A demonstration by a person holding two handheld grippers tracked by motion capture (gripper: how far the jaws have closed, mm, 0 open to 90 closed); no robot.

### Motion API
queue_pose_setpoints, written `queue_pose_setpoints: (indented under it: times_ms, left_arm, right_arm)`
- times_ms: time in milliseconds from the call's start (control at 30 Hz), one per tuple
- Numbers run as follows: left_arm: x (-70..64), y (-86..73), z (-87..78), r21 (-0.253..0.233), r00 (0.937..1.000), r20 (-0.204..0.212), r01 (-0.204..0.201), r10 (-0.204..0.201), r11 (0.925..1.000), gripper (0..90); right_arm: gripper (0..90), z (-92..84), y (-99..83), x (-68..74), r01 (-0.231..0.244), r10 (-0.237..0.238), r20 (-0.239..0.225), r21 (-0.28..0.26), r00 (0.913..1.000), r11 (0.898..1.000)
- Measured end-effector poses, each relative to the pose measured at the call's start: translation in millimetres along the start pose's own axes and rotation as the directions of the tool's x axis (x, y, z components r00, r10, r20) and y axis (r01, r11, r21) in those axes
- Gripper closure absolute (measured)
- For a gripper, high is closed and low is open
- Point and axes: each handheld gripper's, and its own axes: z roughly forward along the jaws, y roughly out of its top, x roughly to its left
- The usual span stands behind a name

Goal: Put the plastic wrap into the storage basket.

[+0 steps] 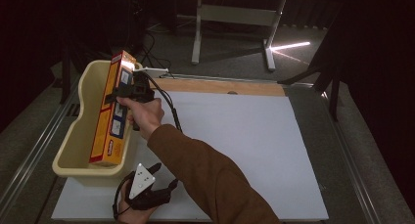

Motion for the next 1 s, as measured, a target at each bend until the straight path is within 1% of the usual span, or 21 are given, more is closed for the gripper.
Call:
queue_pose_setpoints:
  times_ms: [267, 467, 567, 633, 733, 1000]
  left_arm:
    - [0.5, 0.0, -0.4, -0.002, 1.0000, -0.001, 0.004, -0.004, 1.0000, 26.6]
    - [0.0, 0.1, -1.1, -0.004, 1.0000, 0.001, -0.001, 0.001, 1.0000, 26.6]
    - [0.3, 0.0, -1.1, -0.004, 1.0000, -0.001, 0.002, -0.002, 1.0000, 26.6]
    - [0.3, 0.0, -1.2, -0.005, 1.0000, -0.001, 0.002, -0.002, 1.0000, 26.6]
    - [0.6, -0.2, -1.6, -0.005, 1.0000, -0.002, 0.003, -0.003, 1.0000, 26.6]
    - [1.0, -0.1, -2.0, -0.006, 1.0000, -0.001, 0.001, -0.001, 1.0000, 26.5]
  right_arm:
    - [37.9, 7.6, -1.2, -6.4, -0.043, 0.043, 0.004, 0.003, 0.9991, 0.999]
    - [37.8, 11.2, -2.2, -7.0, -0.052, 0.052, 0.015, 0.003, 0.9985, 0.999]
    - [37.9, 14.0, -3.4, -7.8, -0.050, 0.050, 0.034, 0.004, 0.9982, 0.999]
    - [37.8, 15.1, -3.6, -8.7, -0.050, 0.050, 0.037, 0.005, 0.9981, 0.999]
    - [37.7, 18.9, -4.0, -11.6, -0.062, 0.061, 0.057, 0.016, 0.9965, 0.998]
    - [37.4, 19.9, -3.7, -12.3, -0.068, 0.066, 0.070, 0.023, 0.9954, 0.997]
